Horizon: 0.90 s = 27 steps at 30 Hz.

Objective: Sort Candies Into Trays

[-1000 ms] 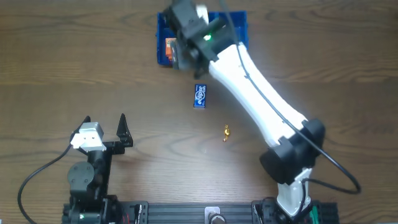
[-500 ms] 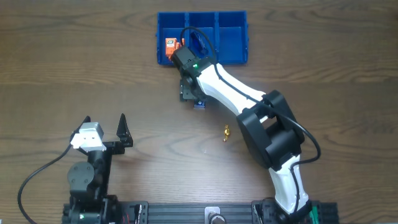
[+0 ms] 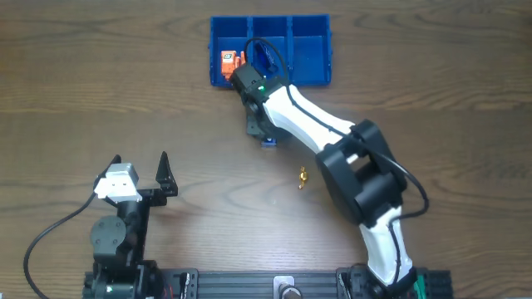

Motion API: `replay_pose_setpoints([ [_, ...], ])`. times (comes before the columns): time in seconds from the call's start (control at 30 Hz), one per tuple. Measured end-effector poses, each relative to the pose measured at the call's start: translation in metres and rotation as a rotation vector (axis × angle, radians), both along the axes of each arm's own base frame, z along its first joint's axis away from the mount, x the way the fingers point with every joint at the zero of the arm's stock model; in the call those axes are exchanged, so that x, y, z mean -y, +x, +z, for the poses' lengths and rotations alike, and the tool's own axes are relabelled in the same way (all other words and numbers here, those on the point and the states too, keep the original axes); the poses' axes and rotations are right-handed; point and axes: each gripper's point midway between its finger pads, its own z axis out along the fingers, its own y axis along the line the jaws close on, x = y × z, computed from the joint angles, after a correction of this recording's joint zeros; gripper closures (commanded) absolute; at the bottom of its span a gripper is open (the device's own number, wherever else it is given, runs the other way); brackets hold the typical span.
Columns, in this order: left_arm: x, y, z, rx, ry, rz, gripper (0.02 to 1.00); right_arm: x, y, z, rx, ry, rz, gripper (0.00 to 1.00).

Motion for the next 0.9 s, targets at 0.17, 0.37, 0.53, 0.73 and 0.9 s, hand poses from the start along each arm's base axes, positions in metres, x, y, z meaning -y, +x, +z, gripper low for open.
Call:
replay_pose_setpoints([
  [0.17,0.000,0.000,0.000,0.000,0.000,0.000,0.020,0.005,0.034,0.191,0.369,0.153,0.044,0.829],
  [0.37,0.000,0.000,0.000,0.002,0.000,0.000,0.020,0.036,0.127,0.283,0.650,0.141,0.026,0.829],
  [0.53,0.000,0.000,0.000,0.001,0.000,0.000,0.023,0.010,0.187,0.159,0.529,0.048,0.093,0.829],
  [0.73,0.000,0.000,0.000,0.001,0.000,0.000,0.020,0.002,0.203,0.104,0.492,0.026,0.111,0.794],
  [0.9,0.000,0.000,0.000,0.001,0.000,0.000,0.020,0.001,0.205,0.106,0.504,0.027,0.119,0.200],
])
